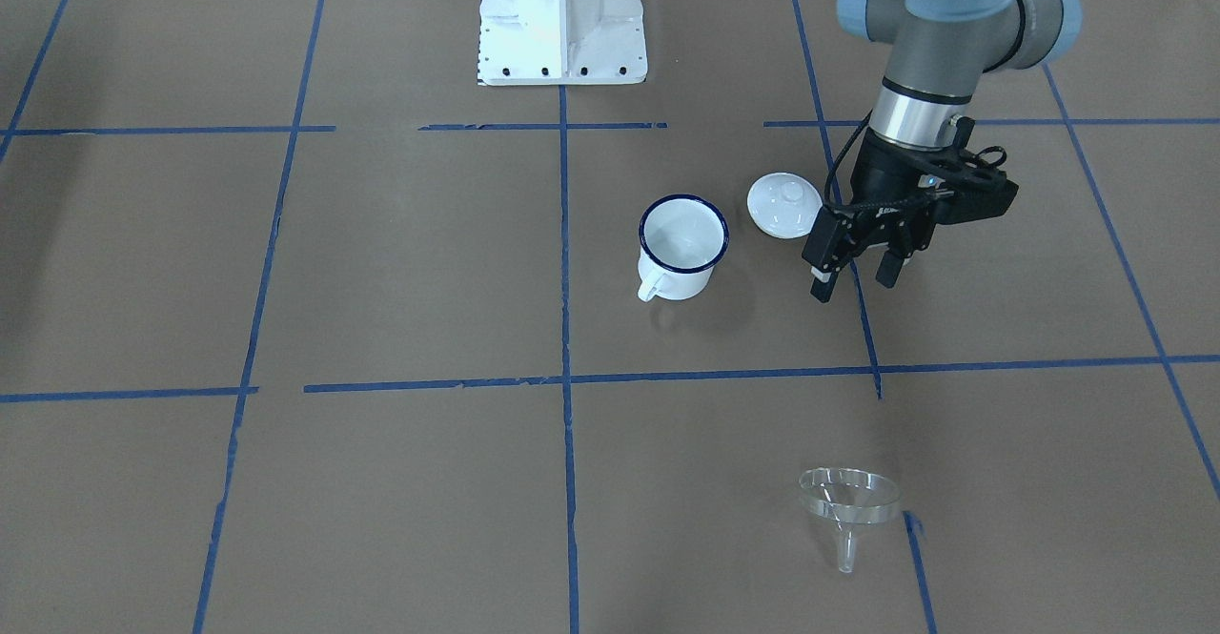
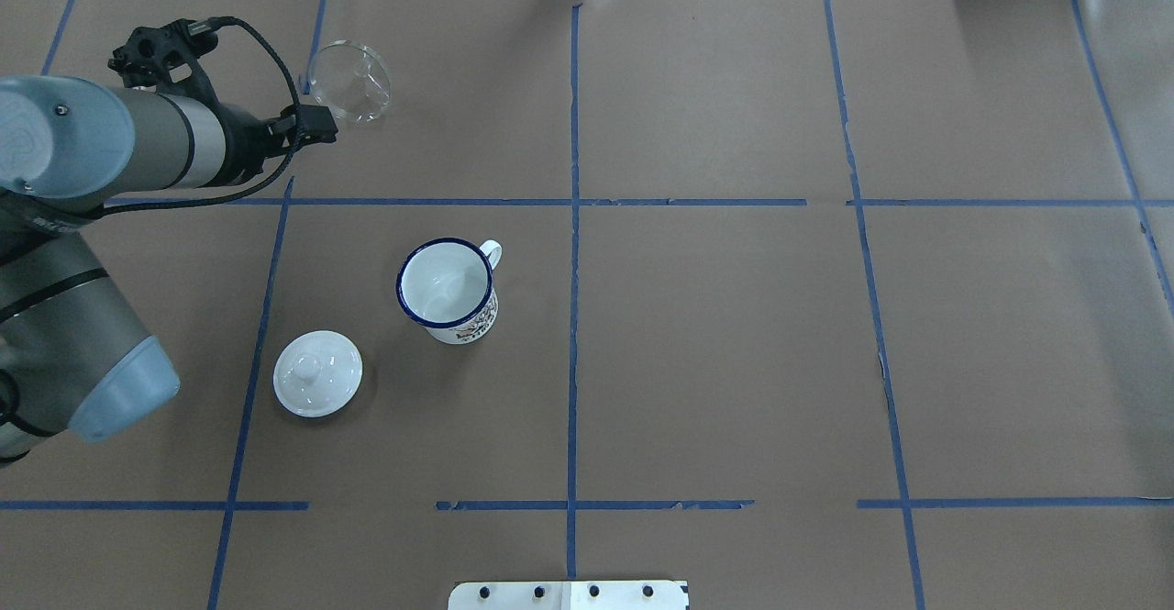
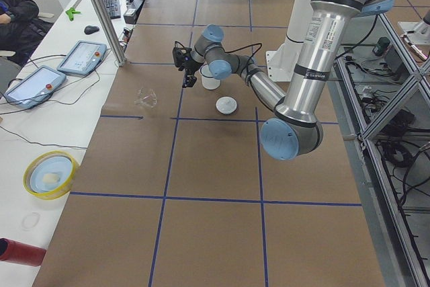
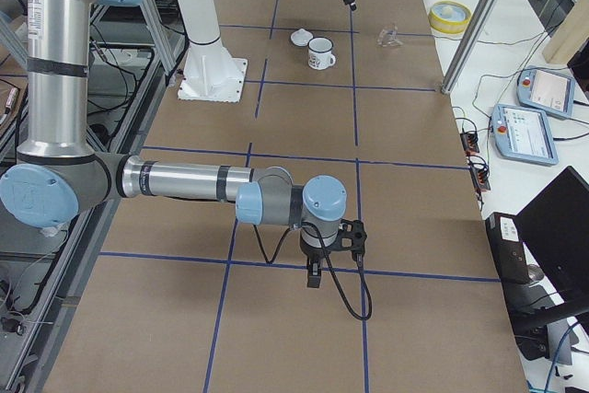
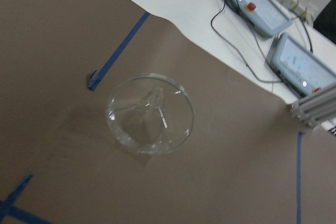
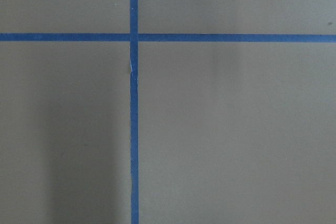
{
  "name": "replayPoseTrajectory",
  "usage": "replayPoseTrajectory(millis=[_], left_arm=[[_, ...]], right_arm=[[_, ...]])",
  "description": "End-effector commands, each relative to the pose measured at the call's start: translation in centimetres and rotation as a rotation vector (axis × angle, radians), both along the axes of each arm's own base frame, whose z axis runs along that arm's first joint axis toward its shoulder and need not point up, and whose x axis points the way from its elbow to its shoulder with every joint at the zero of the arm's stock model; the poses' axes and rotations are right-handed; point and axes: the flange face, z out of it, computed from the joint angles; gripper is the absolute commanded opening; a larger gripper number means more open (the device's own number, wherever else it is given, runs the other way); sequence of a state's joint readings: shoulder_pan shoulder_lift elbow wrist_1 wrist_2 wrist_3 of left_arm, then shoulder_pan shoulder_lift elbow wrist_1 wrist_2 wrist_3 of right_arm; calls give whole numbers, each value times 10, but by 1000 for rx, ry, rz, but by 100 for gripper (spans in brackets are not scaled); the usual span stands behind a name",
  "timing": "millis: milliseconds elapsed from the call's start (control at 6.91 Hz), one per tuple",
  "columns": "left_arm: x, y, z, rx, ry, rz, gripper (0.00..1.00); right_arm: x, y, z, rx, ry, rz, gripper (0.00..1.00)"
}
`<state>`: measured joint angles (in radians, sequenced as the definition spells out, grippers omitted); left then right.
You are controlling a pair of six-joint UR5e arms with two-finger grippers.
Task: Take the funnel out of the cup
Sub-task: 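Carry the funnel farther from the robot and set it down, opening the left gripper, then move the left gripper down over the small white lid beside the mug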
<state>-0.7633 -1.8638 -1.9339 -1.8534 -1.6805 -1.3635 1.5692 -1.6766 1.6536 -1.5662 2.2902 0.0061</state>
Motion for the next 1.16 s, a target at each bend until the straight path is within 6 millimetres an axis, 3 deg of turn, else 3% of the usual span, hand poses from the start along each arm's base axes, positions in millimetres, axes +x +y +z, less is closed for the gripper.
replayPoseTrajectory(millis=[0, 289, 434, 723, 1013], left_arm=[[17, 33, 9, 5, -138, 264, 100], [80, 86, 14, 5, -127, 424, 100], [99, 106, 27, 3, -131, 471, 100], [93, 118, 62, 28, -117, 489, 100], [91, 120, 69, 29, -119, 493, 99]], right_arm=[[0, 0, 0, 0, 0, 0, 100], [0, 0, 0, 0, 0, 0, 100], [0, 0, 0, 0, 0, 0, 100], [0, 0, 0, 0, 0, 0, 100], [0, 0, 0, 0, 0, 0, 100]])
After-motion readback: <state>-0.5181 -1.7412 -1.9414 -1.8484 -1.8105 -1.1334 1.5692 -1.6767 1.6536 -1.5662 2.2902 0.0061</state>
